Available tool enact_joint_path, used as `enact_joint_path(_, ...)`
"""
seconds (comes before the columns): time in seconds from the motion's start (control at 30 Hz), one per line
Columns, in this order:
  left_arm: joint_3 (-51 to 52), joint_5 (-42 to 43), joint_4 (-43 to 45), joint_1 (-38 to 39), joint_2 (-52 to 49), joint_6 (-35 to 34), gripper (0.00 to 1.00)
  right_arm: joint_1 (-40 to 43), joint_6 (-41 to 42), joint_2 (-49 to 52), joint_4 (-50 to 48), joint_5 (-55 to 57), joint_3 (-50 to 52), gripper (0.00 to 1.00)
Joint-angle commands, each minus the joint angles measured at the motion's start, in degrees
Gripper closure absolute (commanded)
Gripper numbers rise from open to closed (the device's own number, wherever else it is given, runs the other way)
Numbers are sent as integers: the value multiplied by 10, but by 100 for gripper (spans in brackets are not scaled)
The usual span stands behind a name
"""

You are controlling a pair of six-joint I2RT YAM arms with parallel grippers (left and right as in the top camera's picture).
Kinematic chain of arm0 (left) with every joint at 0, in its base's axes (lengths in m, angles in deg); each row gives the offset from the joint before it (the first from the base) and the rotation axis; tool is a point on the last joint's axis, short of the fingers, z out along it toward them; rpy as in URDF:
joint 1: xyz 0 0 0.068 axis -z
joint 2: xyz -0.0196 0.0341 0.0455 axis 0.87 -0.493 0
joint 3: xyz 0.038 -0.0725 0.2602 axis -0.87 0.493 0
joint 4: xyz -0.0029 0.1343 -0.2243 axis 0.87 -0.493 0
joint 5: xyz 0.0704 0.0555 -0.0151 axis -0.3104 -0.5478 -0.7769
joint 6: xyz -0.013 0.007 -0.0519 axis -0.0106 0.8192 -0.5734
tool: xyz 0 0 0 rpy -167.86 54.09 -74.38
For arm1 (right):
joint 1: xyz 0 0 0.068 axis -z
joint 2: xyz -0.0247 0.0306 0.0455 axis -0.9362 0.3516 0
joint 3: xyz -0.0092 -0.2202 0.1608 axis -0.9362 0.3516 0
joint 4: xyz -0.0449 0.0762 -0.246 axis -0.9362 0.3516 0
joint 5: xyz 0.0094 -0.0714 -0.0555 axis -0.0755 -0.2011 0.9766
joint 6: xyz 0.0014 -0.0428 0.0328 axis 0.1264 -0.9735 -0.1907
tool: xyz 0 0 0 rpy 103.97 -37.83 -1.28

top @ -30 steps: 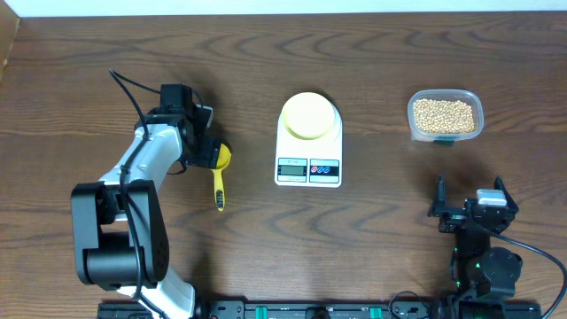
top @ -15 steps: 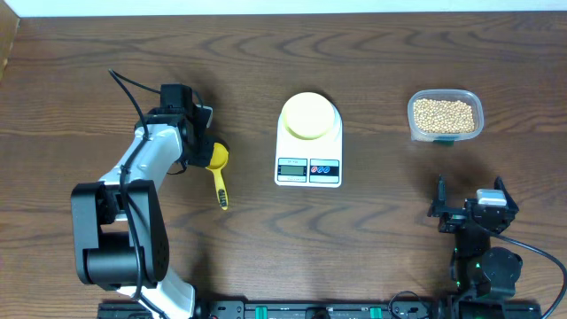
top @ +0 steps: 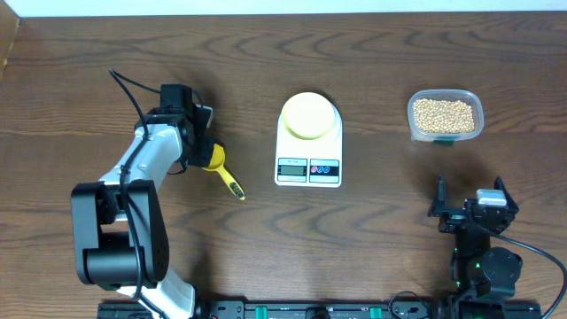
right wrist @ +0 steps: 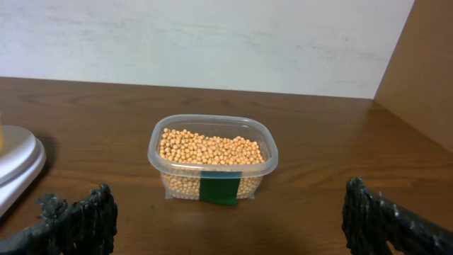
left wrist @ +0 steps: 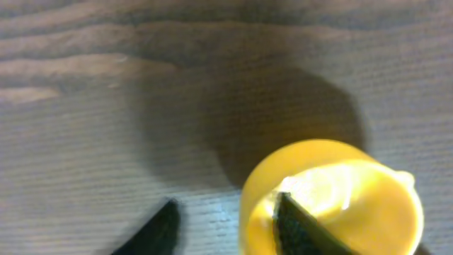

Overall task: Scoop item into bowl and weigh 50g on scale
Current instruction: 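Close the left gripper on the scoop's cup rim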

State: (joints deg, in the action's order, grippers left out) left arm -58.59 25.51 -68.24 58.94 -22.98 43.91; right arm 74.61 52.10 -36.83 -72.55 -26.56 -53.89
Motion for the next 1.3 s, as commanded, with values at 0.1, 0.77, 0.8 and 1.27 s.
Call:
enact_joint_path(0.1,-8,-2,0,-3,-5,-32,35,3,5,-3,2,3,1,1)
enact_joint_path(0.77,-5,34,-2,-3,-23,-40,32,3,5,-3,2,3,1,1)
enact_joint_path(0.8,-5,34,-2,-3,-26,-40,31,3,5,-3,2,3,1,1)
enact_joint_path(1.27,-5,34,0,-3,-32,-39,42,3,5,-3,2,3,1,1)
